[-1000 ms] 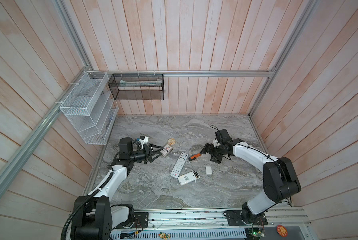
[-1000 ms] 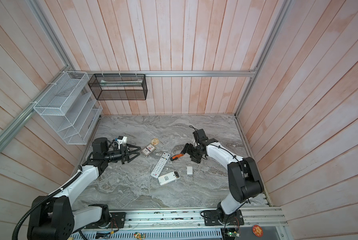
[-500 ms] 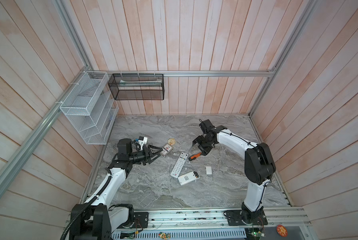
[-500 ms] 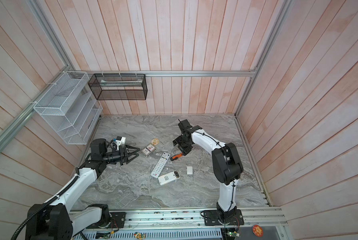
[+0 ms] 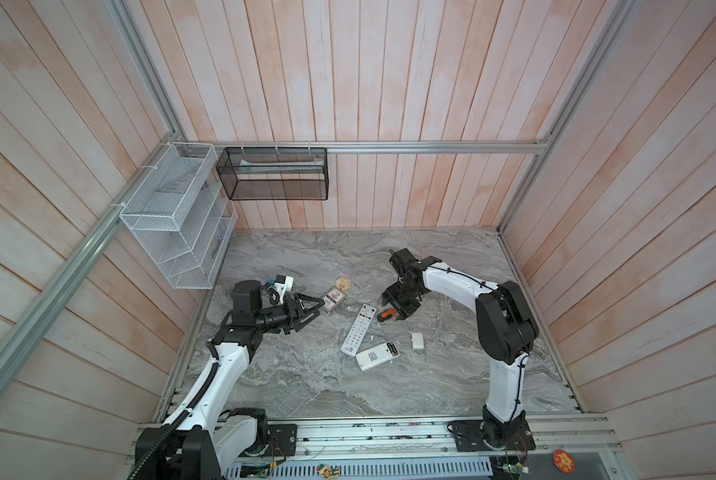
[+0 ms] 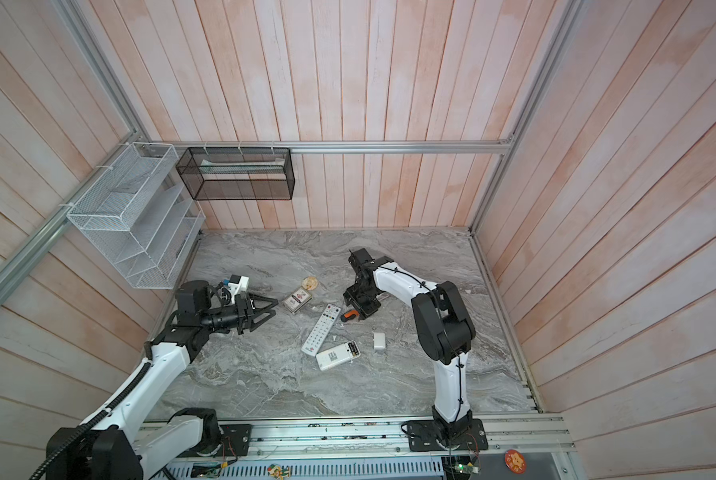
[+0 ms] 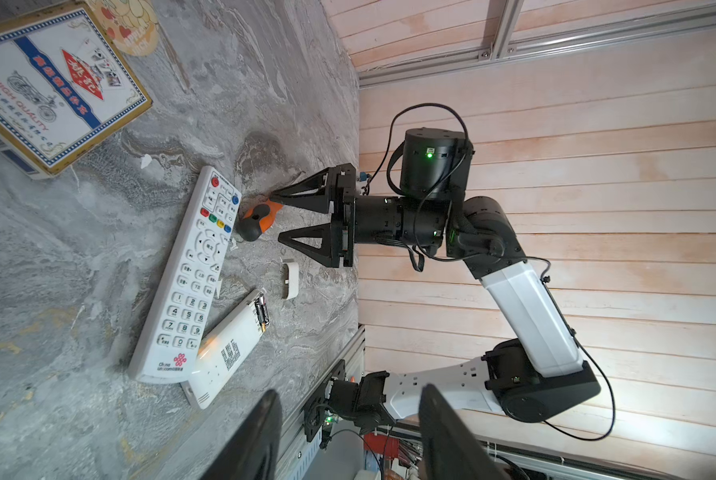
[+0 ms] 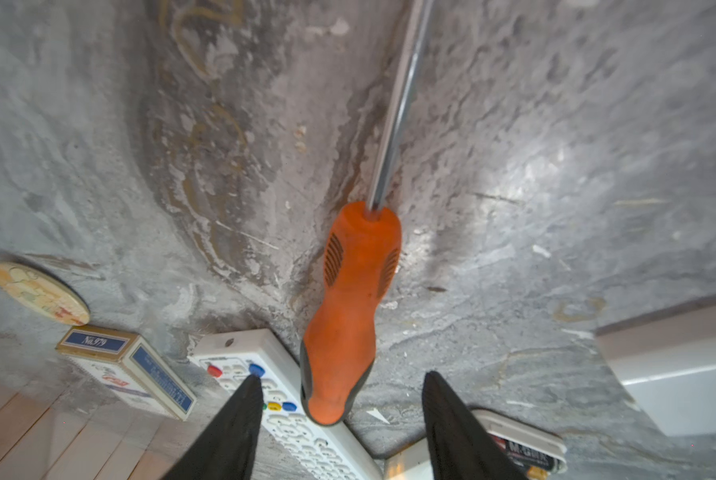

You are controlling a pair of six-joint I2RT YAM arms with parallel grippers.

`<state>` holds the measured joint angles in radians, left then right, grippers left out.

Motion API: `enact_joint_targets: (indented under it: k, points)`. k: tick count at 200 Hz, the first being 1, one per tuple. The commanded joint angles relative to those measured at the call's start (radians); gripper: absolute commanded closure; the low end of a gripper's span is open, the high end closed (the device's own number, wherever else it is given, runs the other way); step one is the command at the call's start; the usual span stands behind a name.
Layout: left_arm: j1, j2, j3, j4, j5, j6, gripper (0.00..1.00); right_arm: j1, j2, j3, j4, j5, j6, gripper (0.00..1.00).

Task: Unload the batteries from the remote control
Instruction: 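Reach down and grasp the orange screwdriver handle with the right gripper, then lift the screwdriver and bring it toward the left gripper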

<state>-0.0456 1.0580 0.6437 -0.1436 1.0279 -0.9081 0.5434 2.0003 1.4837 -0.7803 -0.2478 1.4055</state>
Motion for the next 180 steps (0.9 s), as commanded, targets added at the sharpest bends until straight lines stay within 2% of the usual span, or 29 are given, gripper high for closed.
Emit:
enact_joint_targets:
  k: [1,93,96,140,173,180]
  points:
    - [0.006,-0.023,-0.017,-0.027,-0.020,0.021,0.44,0.009,0.027,-0.008,-0.023,0.037,0.026,0.42]
    - [0.006,-0.073,-0.026,-0.056,-0.038,0.008,0.44,0.010,0.069,-0.052,0.013,0.019,0.006,0.51]
    - [0.006,-0.075,-0.027,-0.058,-0.038,0.008,0.44,0.010,0.069,-0.053,0.014,0.019,-0.025,0.52]
    - [0.006,-0.086,-0.032,-0.063,-0.042,0.004,0.44,-0.003,0.010,-0.137,0.047,0.021,-0.054,0.84]
    - [0.006,-0.076,-0.030,-0.032,-0.041,-0.013,0.44,-0.023,-0.085,-0.151,0.036,0.079,-0.174,1.00]
    - [0.007,-0.071,-0.030,-0.019,-0.038,-0.019,0.44,-0.028,-0.109,-0.143,0.024,0.104,-0.220,1.00]
